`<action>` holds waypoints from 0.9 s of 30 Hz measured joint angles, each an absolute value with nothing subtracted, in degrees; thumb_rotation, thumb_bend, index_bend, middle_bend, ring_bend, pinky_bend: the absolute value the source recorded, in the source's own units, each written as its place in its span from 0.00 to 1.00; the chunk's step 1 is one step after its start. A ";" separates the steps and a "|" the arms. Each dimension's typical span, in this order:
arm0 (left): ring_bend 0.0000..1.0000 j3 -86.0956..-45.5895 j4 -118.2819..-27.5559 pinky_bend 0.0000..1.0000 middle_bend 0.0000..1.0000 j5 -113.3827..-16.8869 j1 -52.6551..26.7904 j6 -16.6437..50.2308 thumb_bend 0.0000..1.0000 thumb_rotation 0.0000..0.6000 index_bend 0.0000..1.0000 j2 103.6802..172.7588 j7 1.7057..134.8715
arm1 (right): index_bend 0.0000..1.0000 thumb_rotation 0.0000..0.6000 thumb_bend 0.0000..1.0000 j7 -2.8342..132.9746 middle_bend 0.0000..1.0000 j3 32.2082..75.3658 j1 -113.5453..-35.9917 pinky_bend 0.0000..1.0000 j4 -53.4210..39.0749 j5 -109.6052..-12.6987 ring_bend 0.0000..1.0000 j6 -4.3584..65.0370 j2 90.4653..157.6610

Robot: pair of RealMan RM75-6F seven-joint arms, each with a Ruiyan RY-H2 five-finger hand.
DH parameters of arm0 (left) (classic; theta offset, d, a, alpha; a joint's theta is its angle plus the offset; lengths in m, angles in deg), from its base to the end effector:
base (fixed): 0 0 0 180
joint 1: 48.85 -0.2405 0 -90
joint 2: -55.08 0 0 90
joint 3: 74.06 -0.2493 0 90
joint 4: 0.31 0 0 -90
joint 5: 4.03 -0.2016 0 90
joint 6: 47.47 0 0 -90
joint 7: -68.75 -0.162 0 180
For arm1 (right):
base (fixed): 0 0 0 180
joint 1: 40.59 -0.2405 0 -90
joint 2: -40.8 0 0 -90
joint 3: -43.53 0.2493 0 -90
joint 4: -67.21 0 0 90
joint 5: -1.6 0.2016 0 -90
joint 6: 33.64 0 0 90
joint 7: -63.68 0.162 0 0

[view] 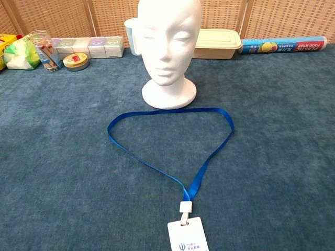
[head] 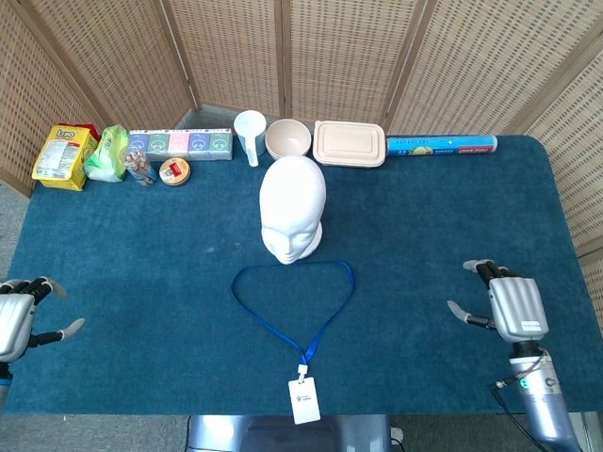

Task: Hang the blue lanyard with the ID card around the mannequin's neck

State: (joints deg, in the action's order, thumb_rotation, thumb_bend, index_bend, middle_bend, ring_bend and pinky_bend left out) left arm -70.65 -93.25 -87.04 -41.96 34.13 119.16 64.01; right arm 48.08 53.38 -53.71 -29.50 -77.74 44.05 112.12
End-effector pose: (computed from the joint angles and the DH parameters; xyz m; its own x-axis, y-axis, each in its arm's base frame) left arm -0.3028 0.2101 0.1586 0.4556 0.0412 0.8892 0.8899 0.0042 -0.4561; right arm -0.2522 -0.2579 0.1239 0.4336 0.0154 0.9010 -0.8990 -0.0601 0.4337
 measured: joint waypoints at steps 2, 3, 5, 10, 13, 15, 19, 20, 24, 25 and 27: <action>0.42 -70.36 -92.88 0.30 0.42 -86.67 -41.61 33.71 0.14 0.69 0.47 119.19 64.00 | 0.28 0.55 0.26 44.79 0.41 53.95 -54.36 0.79 -30.72 -75.77 0.67 43.75 113.47; 0.42 -70.14 -92.68 0.30 0.42 -86.38 -41.40 33.49 0.15 0.69 0.47 119.20 64.02 | 0.28 0.55 0.26 43.31 0.42 54.18 -54.65 0.80 -31.25 -74.88 0.69 43.63 114.15; 0.42 -69.75 -92.41 0.30 0.42 -85.94 -41.06 33.15 0.15 0.69 0.47 119.20 64.09 | 0.28 0.55 0.26 39.85 0.45 54.67 -55.38 0.84 -32.46 -72.83 0.73 43.47 116.06; 0.42 -68.86 -91.86 0.30 0.42 -85.30 -39.83 32.03 0.14 0.68 0.47 119.19 64.10 | 0.28 0.56 0.25 32.19 0.50 55.24 -57.32 0.89 -34.11 -69.78 0.80 43.75 121.54; 0.42 -68.45 -91.65 0.30 0.42 -85.25 -39.09 31.54 0.14 0.69 0.47 119.14 63.97 | 0.28 0.56 0.25 29.18 0.52 55.20 -58.46 0.91 -34.70 -68.52 0.82 43.91 124.77; 0.42 -68.08 -91.58 0.30 0.42 -85.25 -38.69 31.45 0.15 0.69 0.47 119.07 63.99 | 0.29 0.56 0.25 27.73 0.53 55.07 -59.14 0.92 -34.87 -68.07 0.84 43.94 126.35; 0.42 -67.68 -91.49 0.30 0.42 -85.23 -37.97 31.03 0.15 0.69 0.47 118.86 63.96 | 0.30 0.56 0.25 24.85 0.60 54.71 -60.70 0.98 -35.30 -67.40 0.91 43.54 128.80; 0.42 -67.62 -91.45 0.30 0.42 -85.23 -37.78 30.87 0.14 0.69 0.47 118.81 63.95 | 0.31 0.56 0.25 24.25 0.62 54.67 -61.05 0.99 -35.39 -67.30 0.93 43.40 129.25; 0.42 -67.34 -91.25 0.30 0.42 -85.21 -36.98 30.19 0.14 0.69 0.47 118.62 63.89 | 0.32 0.56 0.25 21.63 0.70 54.64 -62.48 1.00 -35.50 -66.70 1.00 42.94 131.20; 0.42 -67.26 -91.22 0.30 0.42 -85.21 -36.81 30.09 0.14 0.69 0.47 118.58 63.87 | 0.32 0.56 0.25 20.81 0.72 54.69 -62.91 1.00 -35.48 -66.25 1.00 42.77 131.79; 0.42 -67.09 -91.20 0.30 0.42 -85.23 -36.44 29.90 0.14 0.69 0.47 118.48 63.79 | 0.32 0.56 0.25 19.61 0.75 54.84 -63.56 1.00 -35.41 -65.31 1.00 42.49 132.67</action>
